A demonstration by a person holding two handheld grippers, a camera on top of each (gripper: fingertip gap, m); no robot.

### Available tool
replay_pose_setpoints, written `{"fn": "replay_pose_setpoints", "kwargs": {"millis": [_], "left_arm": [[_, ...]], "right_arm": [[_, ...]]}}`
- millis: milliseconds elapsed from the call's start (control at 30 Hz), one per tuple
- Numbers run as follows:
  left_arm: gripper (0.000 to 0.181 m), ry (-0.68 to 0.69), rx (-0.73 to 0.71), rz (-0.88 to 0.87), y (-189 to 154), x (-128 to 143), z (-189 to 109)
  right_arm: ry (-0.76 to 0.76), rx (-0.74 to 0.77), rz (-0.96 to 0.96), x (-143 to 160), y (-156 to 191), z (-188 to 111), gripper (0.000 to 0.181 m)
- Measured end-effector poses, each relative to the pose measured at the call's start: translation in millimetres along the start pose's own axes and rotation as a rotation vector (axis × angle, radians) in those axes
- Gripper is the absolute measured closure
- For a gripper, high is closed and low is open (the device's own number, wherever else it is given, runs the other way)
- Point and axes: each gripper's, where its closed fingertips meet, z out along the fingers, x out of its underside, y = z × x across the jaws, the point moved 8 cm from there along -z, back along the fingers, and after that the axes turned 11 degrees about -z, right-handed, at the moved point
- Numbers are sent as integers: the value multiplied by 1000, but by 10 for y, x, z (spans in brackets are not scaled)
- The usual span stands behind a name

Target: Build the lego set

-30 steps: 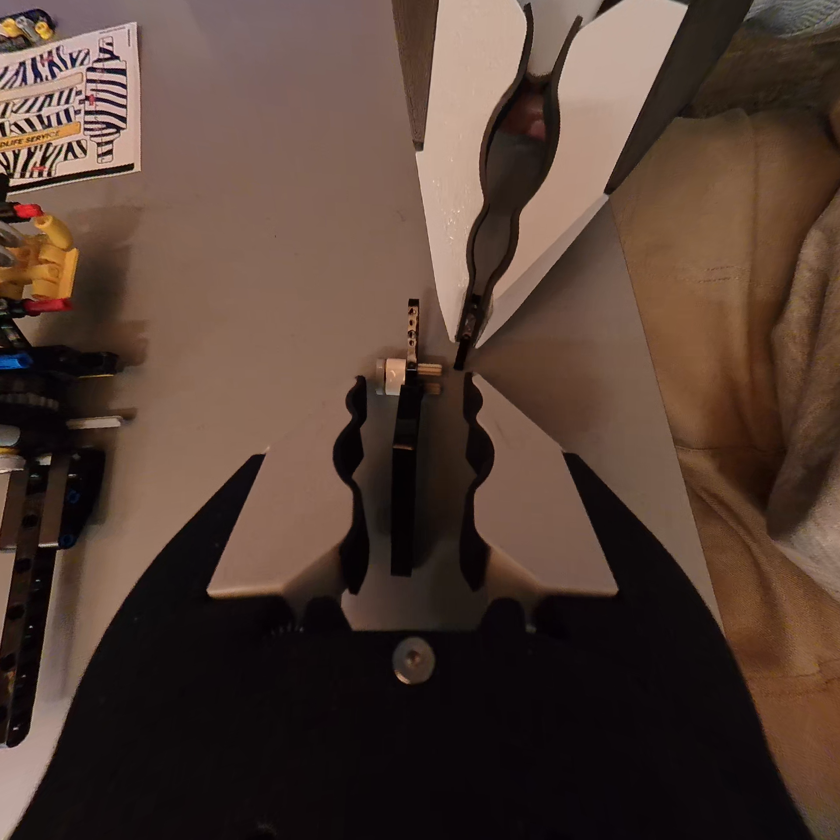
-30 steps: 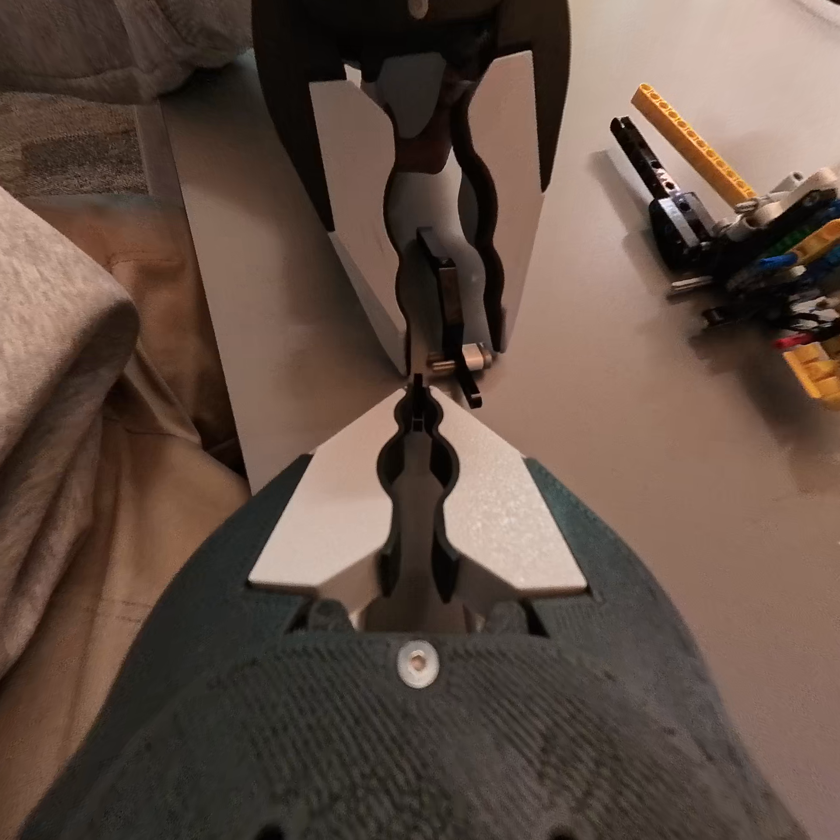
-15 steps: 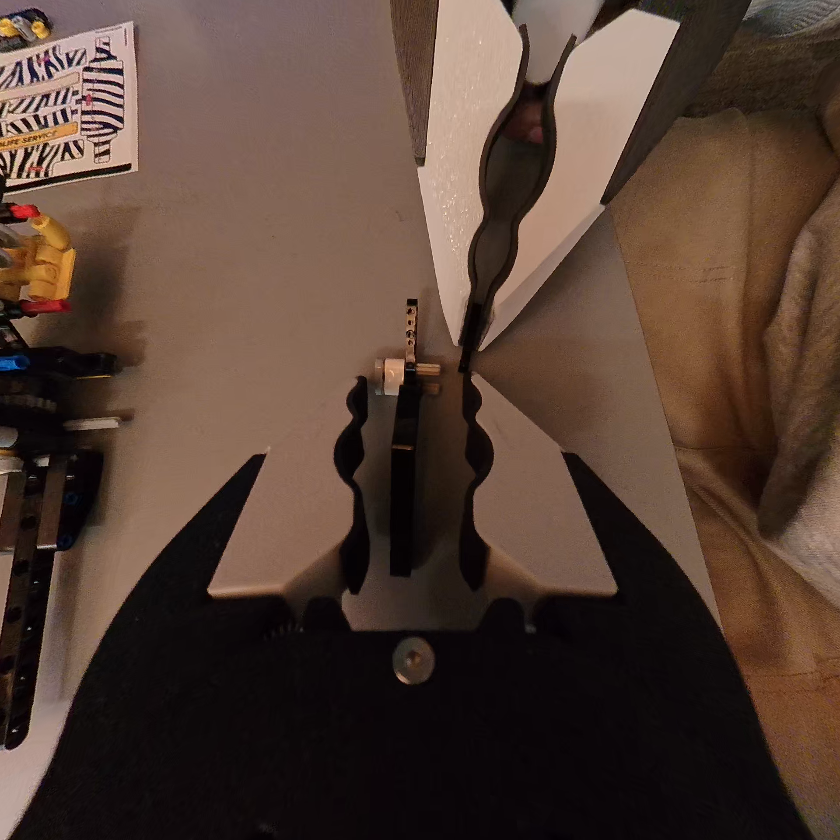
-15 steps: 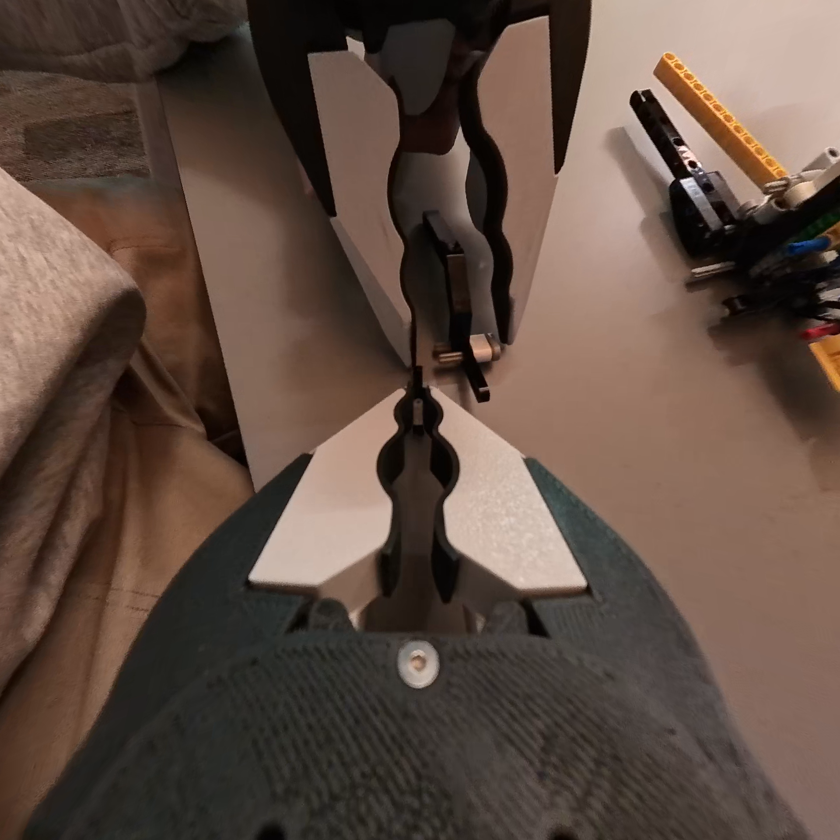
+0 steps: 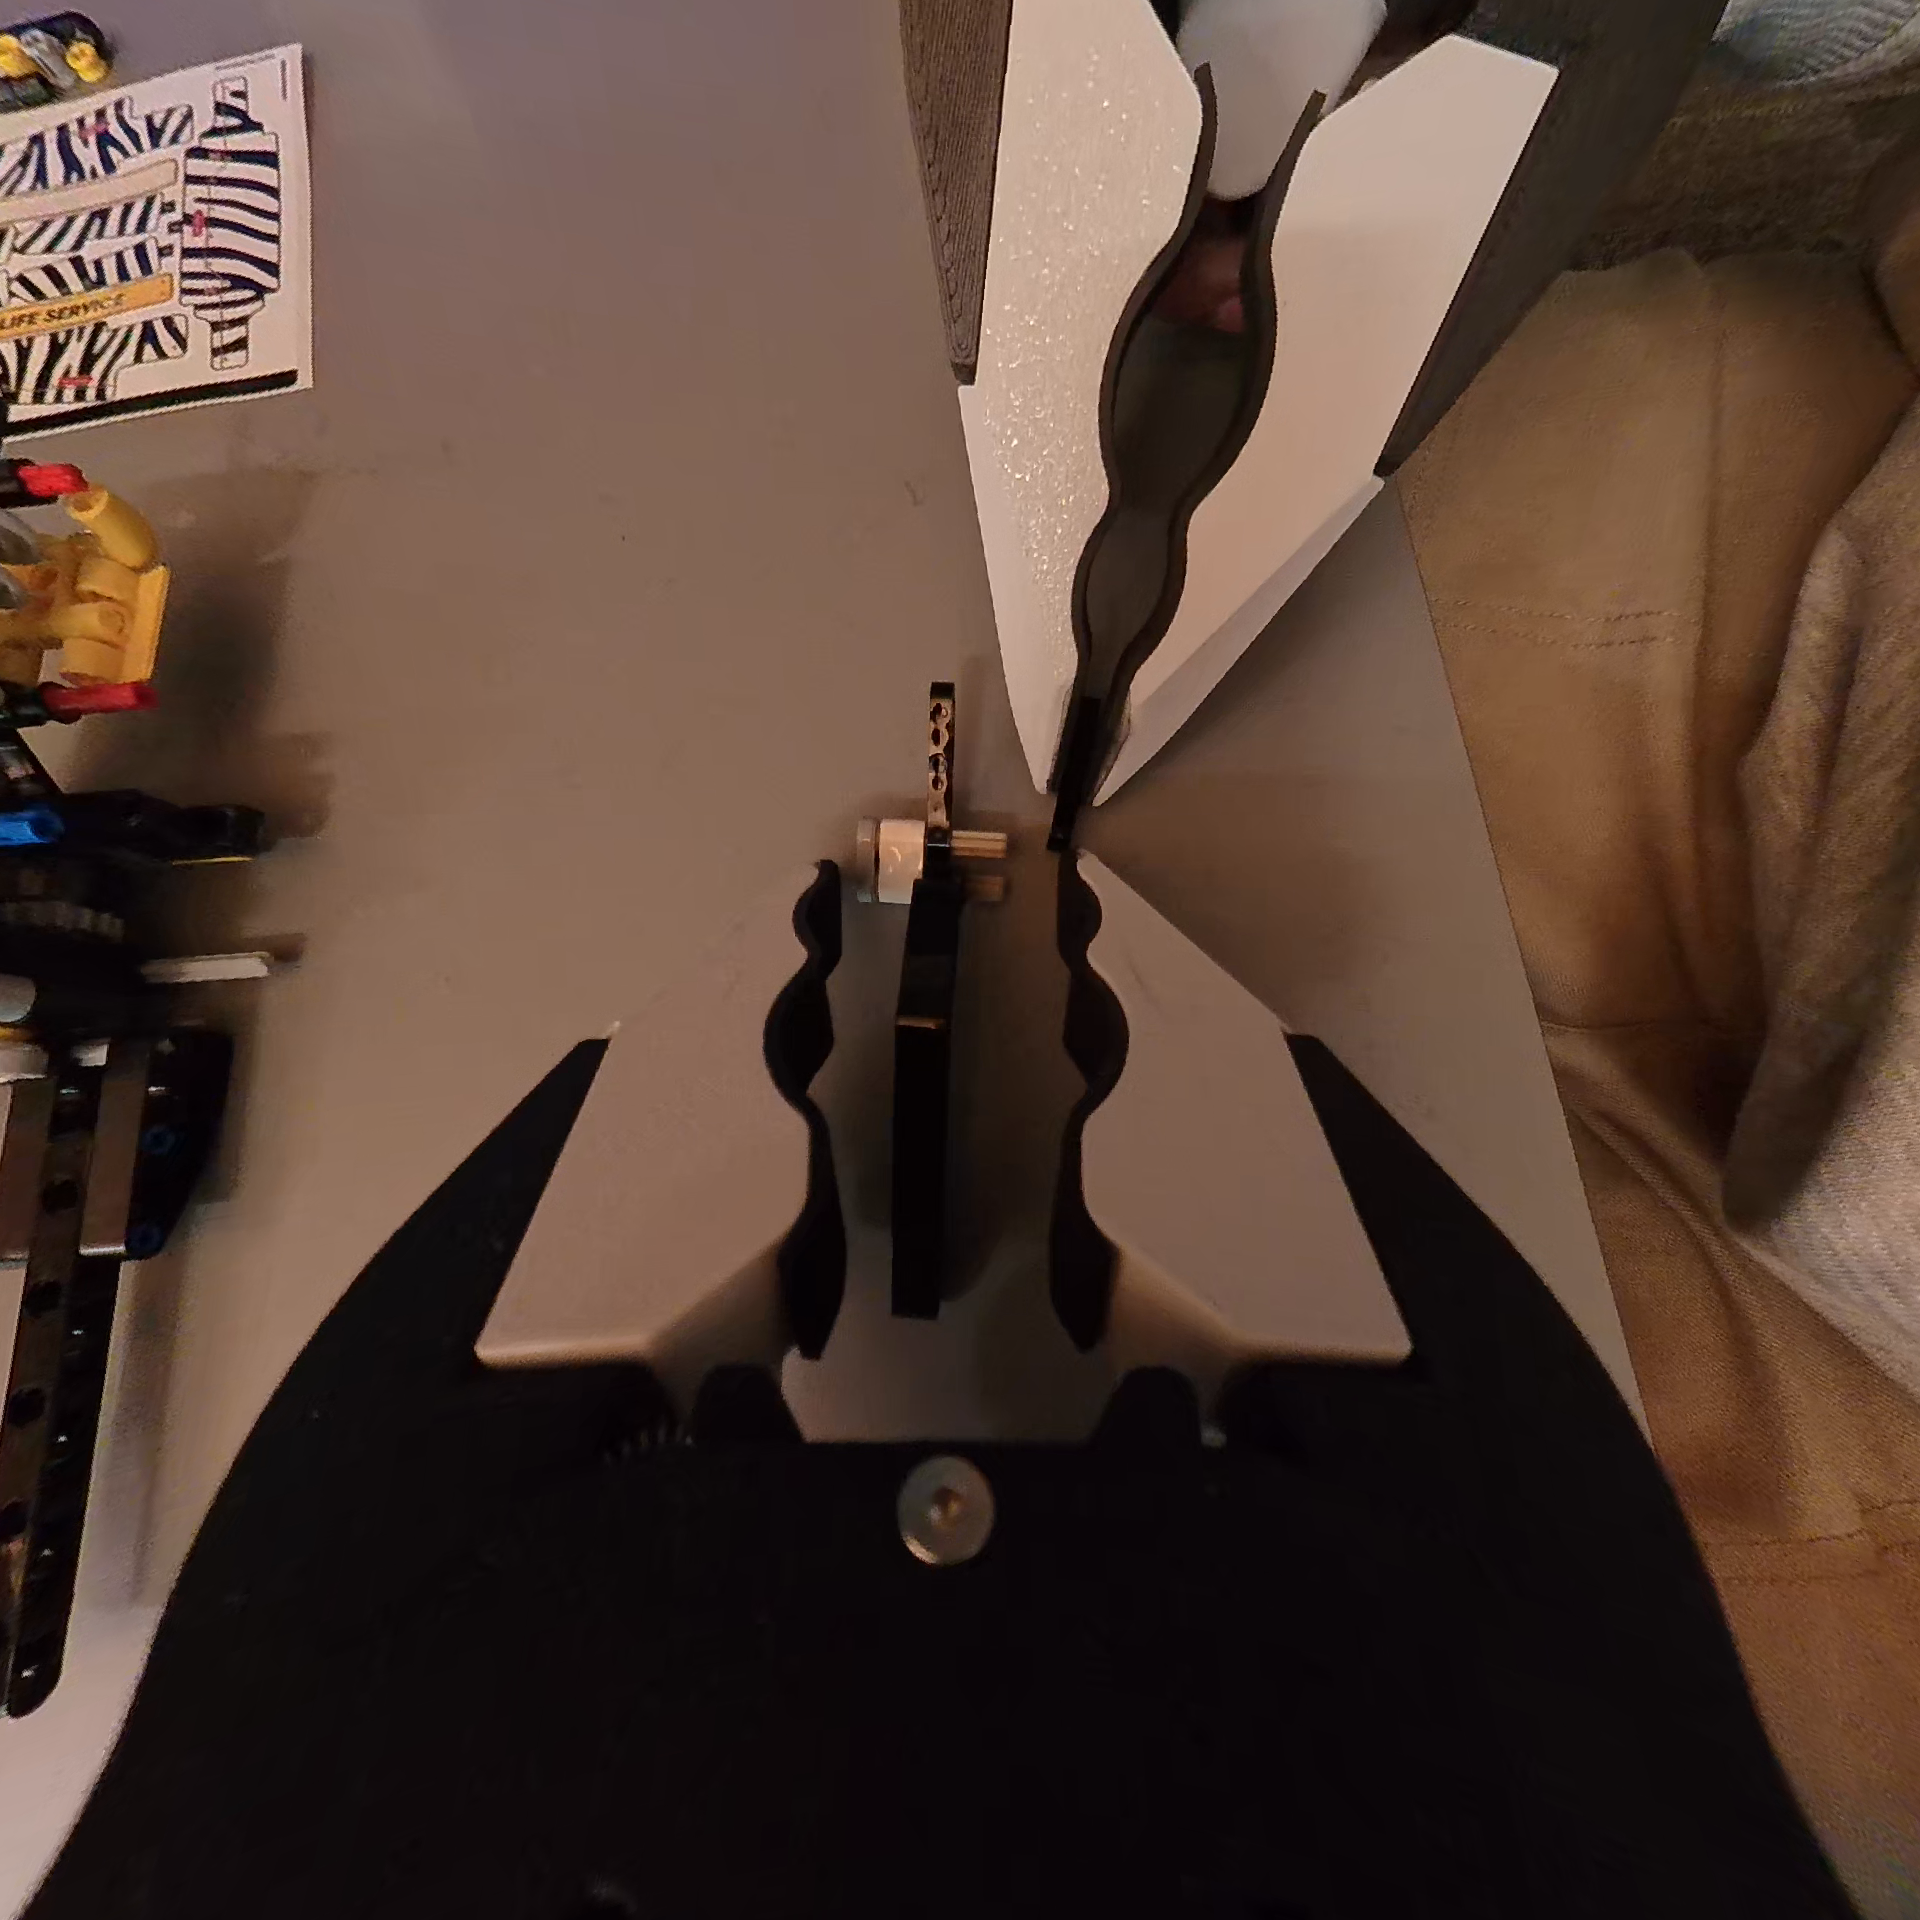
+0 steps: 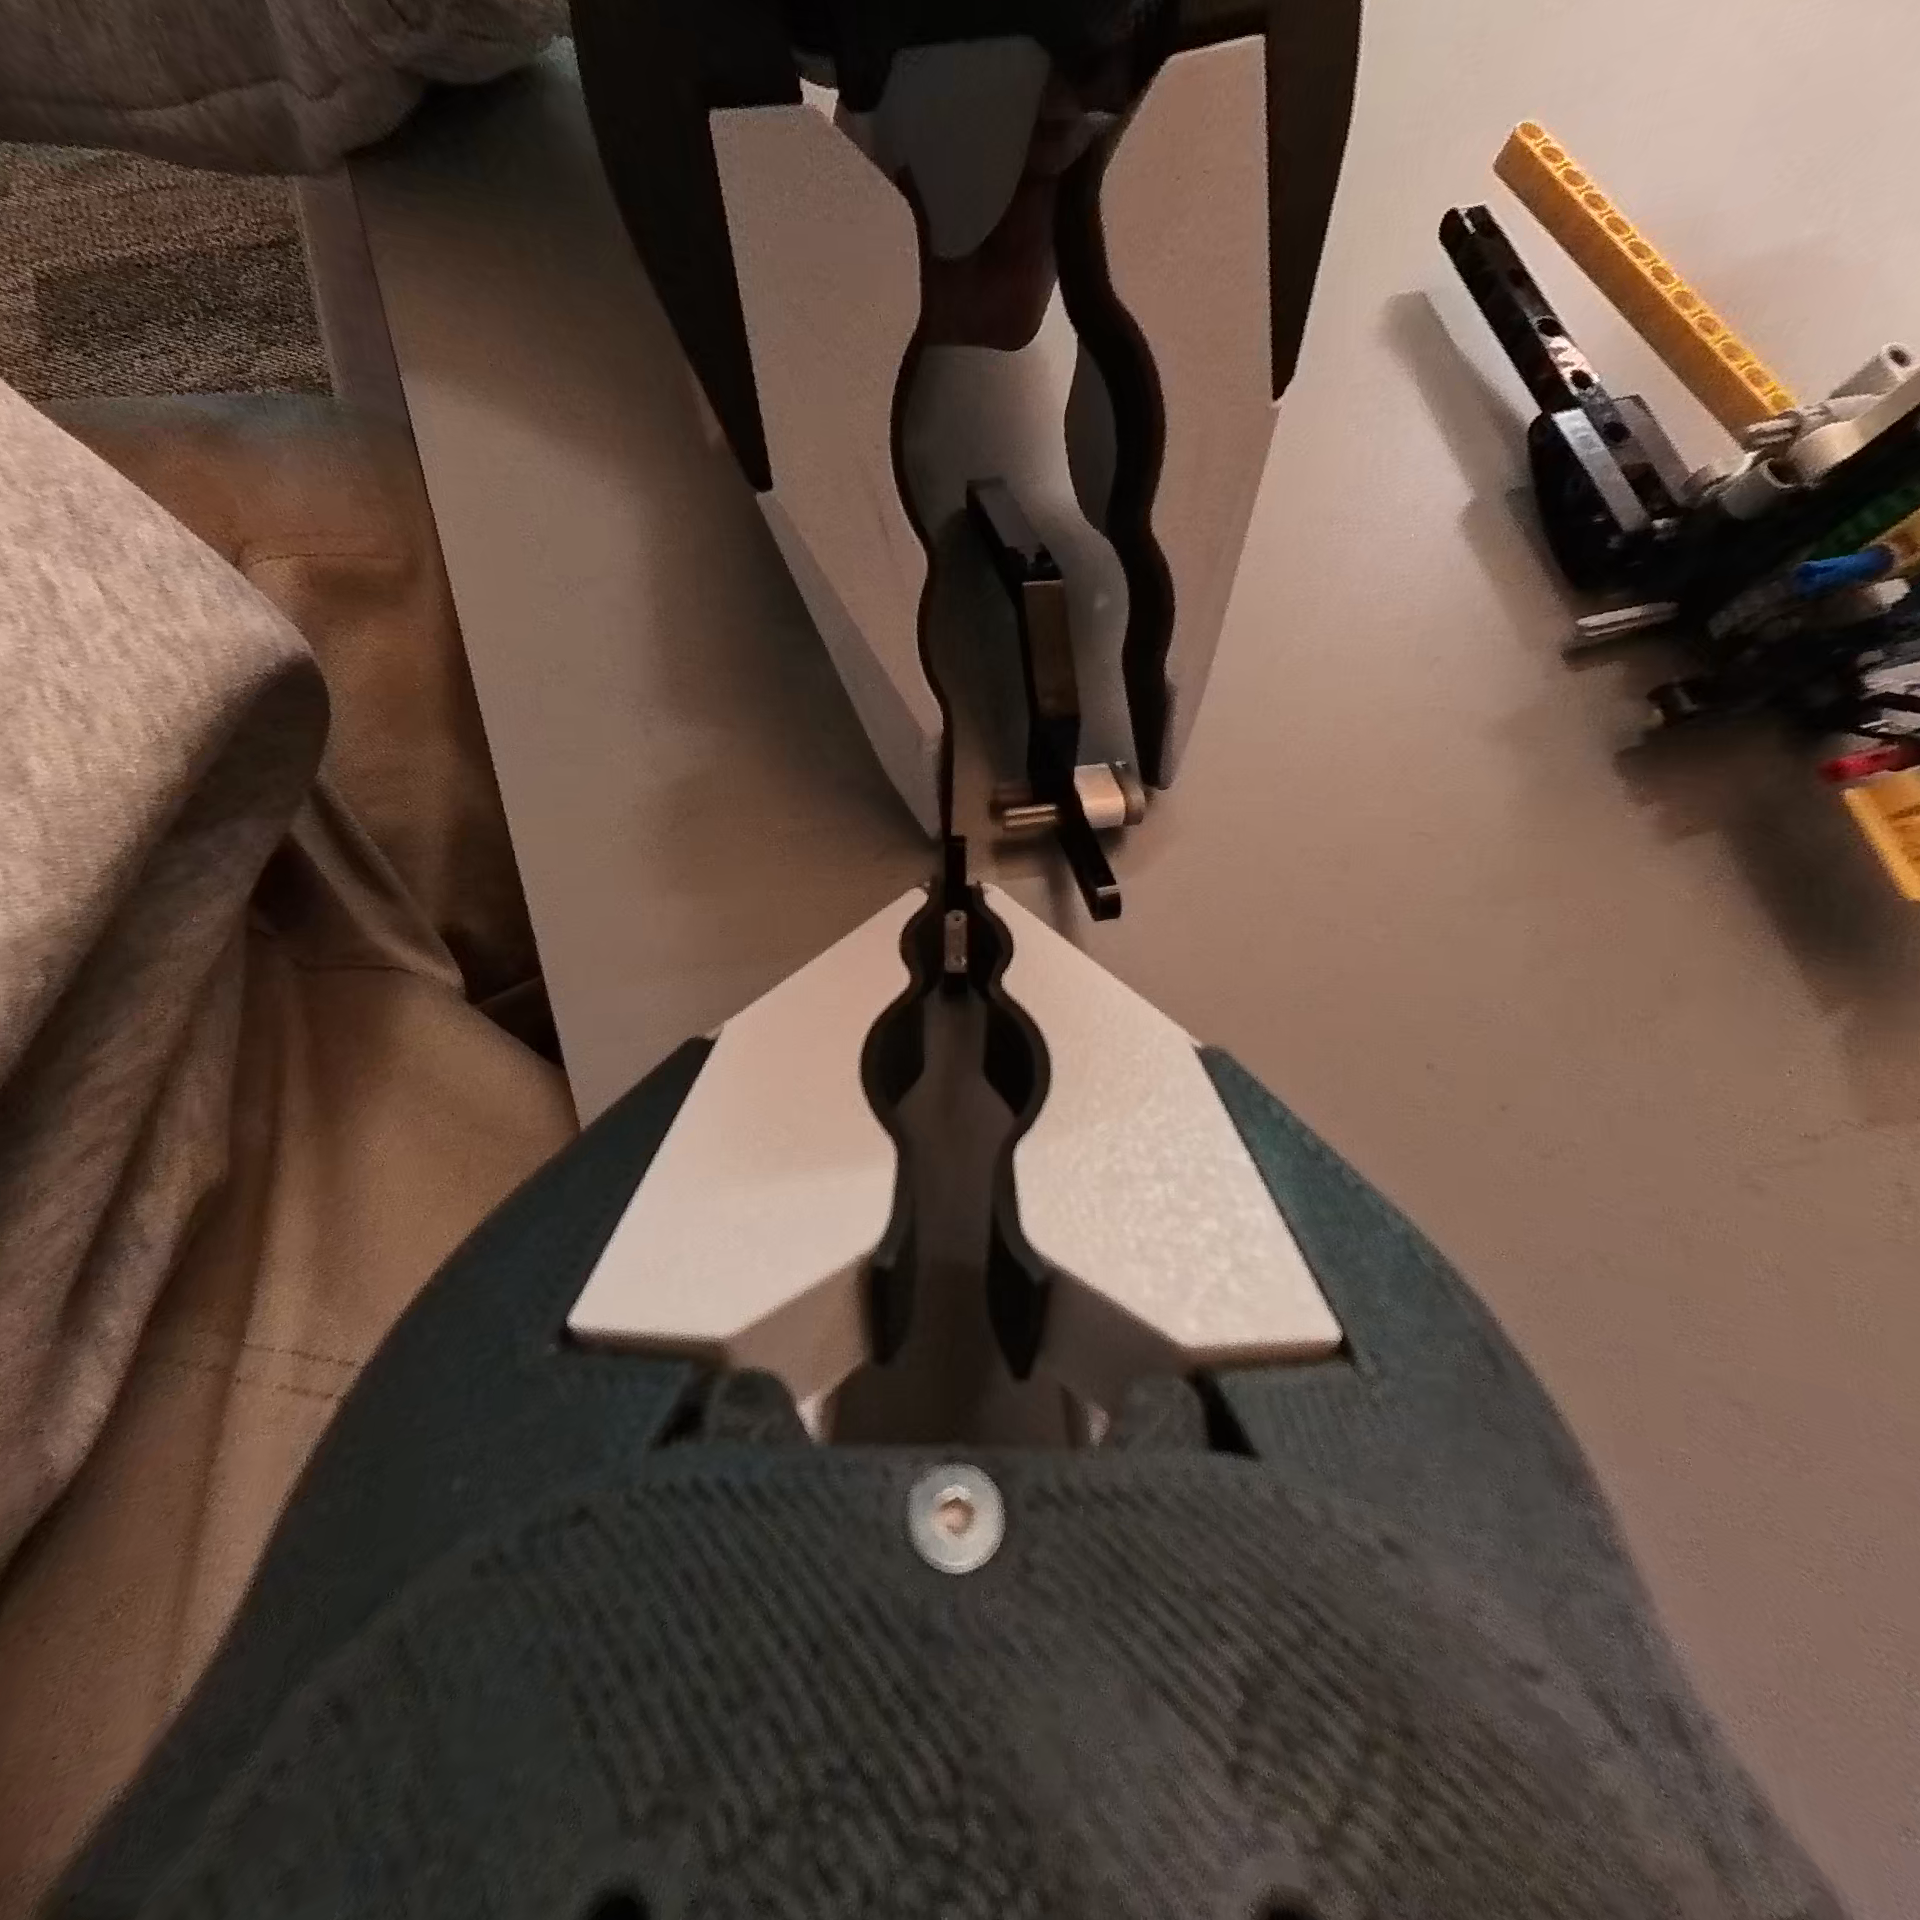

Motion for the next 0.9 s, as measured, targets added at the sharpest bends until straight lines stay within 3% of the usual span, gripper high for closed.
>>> {"fn": "replay_pose_setpoints", "kwargs": {"millis": [33, 900], "left_arm": [[138, 0, 0, 0, 0, 0, 0], [138, 2, 4, -5, 7, 0, 3]], "right_arm": [[0, 0, 0, 0, 0, 0, 179], [-1, -3, 22, 22, -19, -22, 172]]}}
